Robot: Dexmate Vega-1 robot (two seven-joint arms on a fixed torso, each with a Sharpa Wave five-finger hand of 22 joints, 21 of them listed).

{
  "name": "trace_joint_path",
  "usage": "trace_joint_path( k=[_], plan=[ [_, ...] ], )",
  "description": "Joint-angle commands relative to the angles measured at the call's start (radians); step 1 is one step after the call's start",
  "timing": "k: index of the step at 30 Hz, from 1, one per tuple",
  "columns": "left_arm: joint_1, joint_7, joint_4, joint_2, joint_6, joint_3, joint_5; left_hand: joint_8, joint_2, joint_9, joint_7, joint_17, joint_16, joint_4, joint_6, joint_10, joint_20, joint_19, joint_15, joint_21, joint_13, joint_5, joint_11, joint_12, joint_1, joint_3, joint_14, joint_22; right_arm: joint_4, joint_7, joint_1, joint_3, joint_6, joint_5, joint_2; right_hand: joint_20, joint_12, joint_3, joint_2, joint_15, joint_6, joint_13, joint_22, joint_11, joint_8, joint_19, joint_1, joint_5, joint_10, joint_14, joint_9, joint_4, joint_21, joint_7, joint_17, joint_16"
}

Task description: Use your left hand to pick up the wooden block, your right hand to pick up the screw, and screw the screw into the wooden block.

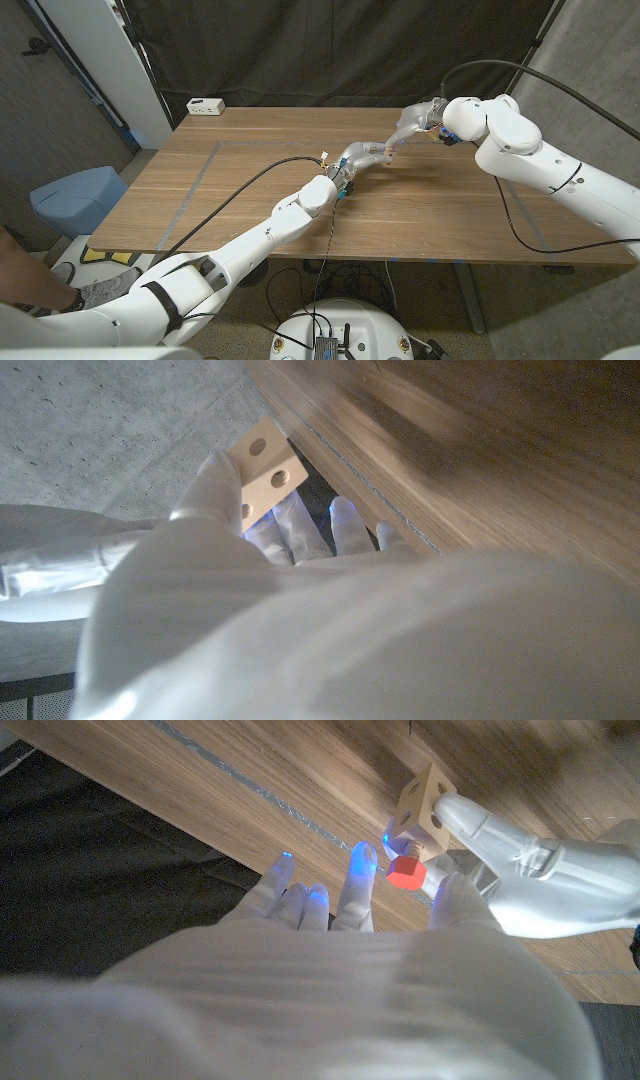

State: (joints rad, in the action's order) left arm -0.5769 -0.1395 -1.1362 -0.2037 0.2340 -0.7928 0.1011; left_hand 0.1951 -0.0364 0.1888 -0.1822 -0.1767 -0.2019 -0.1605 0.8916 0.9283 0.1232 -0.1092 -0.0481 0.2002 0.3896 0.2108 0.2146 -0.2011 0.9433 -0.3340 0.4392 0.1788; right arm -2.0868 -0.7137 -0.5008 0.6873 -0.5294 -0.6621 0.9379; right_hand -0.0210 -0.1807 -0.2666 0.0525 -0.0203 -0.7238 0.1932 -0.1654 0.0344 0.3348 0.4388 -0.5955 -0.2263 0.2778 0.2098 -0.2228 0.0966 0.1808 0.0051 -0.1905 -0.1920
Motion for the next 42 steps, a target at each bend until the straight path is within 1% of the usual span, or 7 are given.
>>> trace_joint_path(
  k=[1,9,17,19,25,32,42],
  plan=[
    [0.007,0.005,0.011,0.006,0.006,-0.003,-0.002,0.006,-0.034,0.005,0.013,-0.003,0.001,0.005,0.019,0.011,0.0,-0.006,-0.062,0.007,0.027,0.005,0.001,-0.007,0.012,-0.016,0.008,0.004,0.01,-0.012,0.019,-0.017,0.045,0.056,0.015,0.012,0.003,-0.004,0.002,0.008,0.04,0.006,-0.001,0.002,-0.019,-0.014,-0.023,0.006,-0.029,-0.013,-0.001,0.017,-0.003,-0.001,-0.001,0.003],
    [0.013,0.009,0.021,0.011,0.01,-0.006,-0.003,0.005,-0.033,0.005,0.012,-0.003,0.001,0.004,0.018,0.011,0.0,-0.006,-0.063,0.006,0.027,0.005,0.002,-0.007,0.014,-0.016,0.007,0.004,0.011,-0.021,0.037,-0.012,0.061,0.058,0.018,0.026,0.001,-0.022,0.004,0.017,0.1,0.006,-0.001,0.0,-0.046,-0.026,-0.068,0.017,-0.061,-0.028,0.0,0.049,-0.001,-0.008,0.001,0.004],
    [0.015,0.006,0.022,0.012,0.01,-0.006,-0.006,0.005,-0.032,0.005,0.014,-0.003,0.001,0.004,0.017,0.011,-0.001,-0.006,-0.062,0.006,0.027,0.005,0.001,-0.007,0.014,-0.016,0.007,0.004,0.017,-0.006,0.038,-0.007,0.072,0.043,0.015,0.035,-0.002,-0.041,0.005,0.019,0.101,0.007,-0.001,-0.009,-0.048,-0.028,-0.115,0.022,-0.075,-0.031,0.0,0.071,0.001,-0.018,0.001,0.001],
    [0.014,0.006,0.02,0.011,0.008,-0.006,-0.006,0.005,-0.032,0.004,0.013,-0.003,0.001,0.004,0.018,0.011,-0.001,-0.006,-0.062,0.006,0.027,0.005,0.001,-0.007,0.014,-0.015,0.007,0.004,0.019,-0.004,0.039,-0.003,0.072,0.032,0.012,0.035,-0.005,-0.05,0.005,0.015,0.093,0.007,-0.001,-0.019,-0.044,-0.026,-0.14,0.024,-0.076,-0.029,0.0,0.079,0.003,-0.024,0.001,-0.001],
    [0.013,0.005,0.018,0.01,0.006,-0.006,-0.005,0.005,-0.032,0.004,0.013,-0.004,0.0,0.004,0.017,0.011,-0.001,-0.006,-0.062,0.006,0.027,0.005,0.002,-0.008,0.014,-0.016,0.008,0.004,0.025,0.003,0.039,-0.002,0.076,0.021,0.007,0.03,-0.01,-0.068,0.009,0.008,0.064,0.007,-0.001,-0.023,-0.03,-0.017,-0.183,0.028,-0.069,-0.023,-0.004,0.086,0.006,-0.034,0.001,-0.004],
    [0.015,0.005,0.023,0.012,0.007,-0.006,-0.005,0.006,-0.032,0.004,0.013,-0.004,0.0,0.004,0.019,0.011,-0.002,-0.006,-0.062,0.006,0.027,0.005,0.001,-0.008,0.014,-0.016,0.008,0.004,0.031,0.009,0.036,0.0,0.076,0.007,-0.001,0.023,-0.019,-0.079,0.019,0.0,0.019,0.007,-0.001,-0.018,-0.006,-0.007,-0.207,0.033,-0.045,-0.011,-0.012,0.08,0.009,-0.03,-0.001,-0.01],
    [0.017,0.006,0.028,0.014,0.008,-0.006,-0.004,0.005,-0.032,0.004,0.011,-0.004,0.0,0.004,0.017,0.011,-0.002,-0.006,-0.062,0.006,0.026,0.005,0.002,-0.008,0.015,-0.016,0.008,0.004,0.039,0.023,0.027,-0.003,0.078,0.007,-0.009,0.019,-0.023,-0.092,0.02,-0.009,-0.025,0.006,-0.001,-0.03,0.018,0.004,-0.223,0.035,-0.025,0.005,-0.02,0.075,0.01,-0.038,-0.004,-0.015]
  ],
)
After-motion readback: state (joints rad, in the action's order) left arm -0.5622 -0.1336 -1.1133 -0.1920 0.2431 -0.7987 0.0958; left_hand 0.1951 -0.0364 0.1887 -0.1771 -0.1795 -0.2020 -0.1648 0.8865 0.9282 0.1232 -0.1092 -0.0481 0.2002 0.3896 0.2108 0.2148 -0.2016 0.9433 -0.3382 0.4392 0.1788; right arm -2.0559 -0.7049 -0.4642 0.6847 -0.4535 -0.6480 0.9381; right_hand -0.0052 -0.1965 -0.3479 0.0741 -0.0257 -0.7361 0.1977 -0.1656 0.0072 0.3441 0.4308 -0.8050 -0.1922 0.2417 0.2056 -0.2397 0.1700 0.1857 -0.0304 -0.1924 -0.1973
